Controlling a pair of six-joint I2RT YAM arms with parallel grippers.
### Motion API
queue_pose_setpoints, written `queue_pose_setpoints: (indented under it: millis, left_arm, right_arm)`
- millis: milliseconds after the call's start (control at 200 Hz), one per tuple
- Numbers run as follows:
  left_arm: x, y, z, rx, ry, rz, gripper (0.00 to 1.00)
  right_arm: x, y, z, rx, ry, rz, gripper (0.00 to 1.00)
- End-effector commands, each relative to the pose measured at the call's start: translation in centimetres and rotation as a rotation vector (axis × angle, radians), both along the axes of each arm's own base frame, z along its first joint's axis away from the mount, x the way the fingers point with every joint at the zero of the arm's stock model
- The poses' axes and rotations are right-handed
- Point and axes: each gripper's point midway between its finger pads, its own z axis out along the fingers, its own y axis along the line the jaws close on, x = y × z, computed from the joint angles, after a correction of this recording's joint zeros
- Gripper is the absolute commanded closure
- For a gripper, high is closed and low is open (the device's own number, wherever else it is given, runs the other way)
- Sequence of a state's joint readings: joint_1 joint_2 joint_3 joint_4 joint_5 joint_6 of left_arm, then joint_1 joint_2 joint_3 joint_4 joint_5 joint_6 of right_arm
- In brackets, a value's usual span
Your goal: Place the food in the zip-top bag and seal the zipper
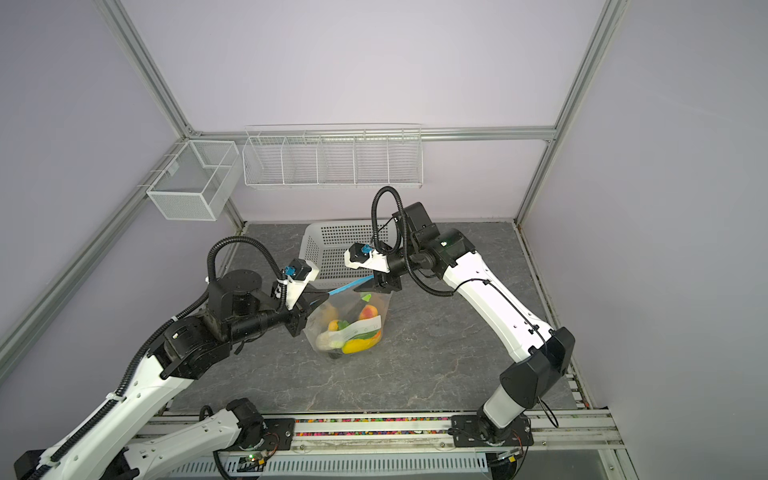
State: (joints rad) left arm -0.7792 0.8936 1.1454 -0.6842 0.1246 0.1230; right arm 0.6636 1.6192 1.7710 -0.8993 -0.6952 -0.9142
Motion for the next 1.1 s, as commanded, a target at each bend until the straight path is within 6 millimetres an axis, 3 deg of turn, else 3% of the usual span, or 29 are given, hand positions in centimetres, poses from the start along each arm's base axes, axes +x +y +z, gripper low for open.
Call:
queue_pose_setpoints:
  millis: [0, 210, 525, 1094]
  left_arm:
    - [0.1, 0.0, 0.4, -0.002, -0.042, -0.01, 0.97]
    - [0.1, -0.1, 0.4, -0.006, -0.043, -0.013, 0.97]
    - [0.0, -0.1, 0.6, -0.012, -0.044, -0.019, 0.97]
    - [0.7, -0.2, 0.3, 0.003, -0.047, -0.002, 0.93]
  right_arm:
    - [-0.8, 0.3, 0.0, -0.022, -0.025, 0.042, 0.45]
    - [-1.7, 0.5, -0.7, -0.081, 0.005, 0.061, 0.58]
    - [-1.6, 0.9, -0.9, -0.088, -0.005, 0.056, 0.64]
    - [-1.3, 0.6, -0.9, -0.084, -0.034, 0.012, 0.88]
